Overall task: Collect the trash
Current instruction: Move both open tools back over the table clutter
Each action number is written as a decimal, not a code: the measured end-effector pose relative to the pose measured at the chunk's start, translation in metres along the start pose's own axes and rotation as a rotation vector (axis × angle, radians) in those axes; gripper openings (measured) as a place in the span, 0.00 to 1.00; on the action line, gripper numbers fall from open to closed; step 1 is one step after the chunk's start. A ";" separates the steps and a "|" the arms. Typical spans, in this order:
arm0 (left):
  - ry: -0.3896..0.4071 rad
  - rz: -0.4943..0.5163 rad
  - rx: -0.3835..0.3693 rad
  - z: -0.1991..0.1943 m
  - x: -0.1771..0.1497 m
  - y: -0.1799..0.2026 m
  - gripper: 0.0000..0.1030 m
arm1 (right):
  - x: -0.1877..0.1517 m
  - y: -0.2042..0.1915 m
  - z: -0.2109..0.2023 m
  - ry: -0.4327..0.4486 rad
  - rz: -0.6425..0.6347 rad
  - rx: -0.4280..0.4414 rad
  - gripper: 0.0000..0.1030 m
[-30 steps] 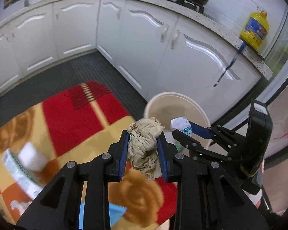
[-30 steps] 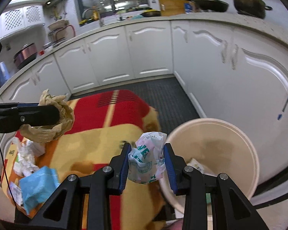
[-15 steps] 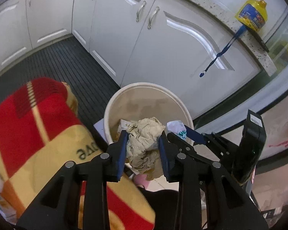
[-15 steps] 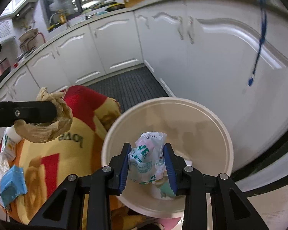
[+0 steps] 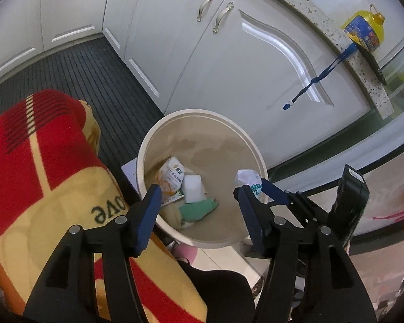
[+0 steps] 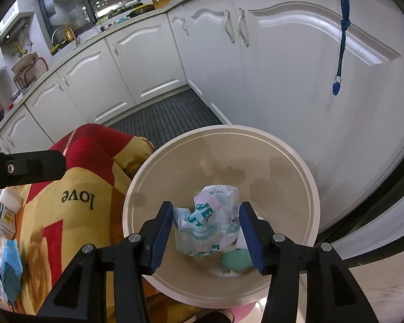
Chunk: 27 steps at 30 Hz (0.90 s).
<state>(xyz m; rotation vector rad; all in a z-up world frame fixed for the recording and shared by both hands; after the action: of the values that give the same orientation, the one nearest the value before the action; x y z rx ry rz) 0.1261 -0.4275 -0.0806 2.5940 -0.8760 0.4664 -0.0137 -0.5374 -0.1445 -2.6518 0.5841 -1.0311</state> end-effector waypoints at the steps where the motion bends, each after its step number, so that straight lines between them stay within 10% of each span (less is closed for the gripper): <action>1: 0.004 0.002 0.005 -0.003 -0.001 -0.002 0.57 | 0.000 0.000 0.000 0.001 0.001 0.005 0.50; 27: 0.185 -0.088 0.141 -0.119 -0.061 -0.094 0.57 | -0.006 -0.082 -0.010 0.020 -0.098 0.116 0.66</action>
<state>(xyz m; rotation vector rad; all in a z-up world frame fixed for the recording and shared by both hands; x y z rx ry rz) 0.1163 -0.2748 -0.0225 2.6496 -0.6869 0.7534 -0.0018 -0.4624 -0.1118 -2.5934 0.3892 -1.0847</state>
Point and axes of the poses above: each gripper's, at about its wrist camera, not at the fingertips, and z roughly the way its jaws point, y to its right, x to its top, the point moved 3 cm from there along z, roughly the way its jaws point, and after that the axes turned 13 degrees about x, right-handed, at the moved point
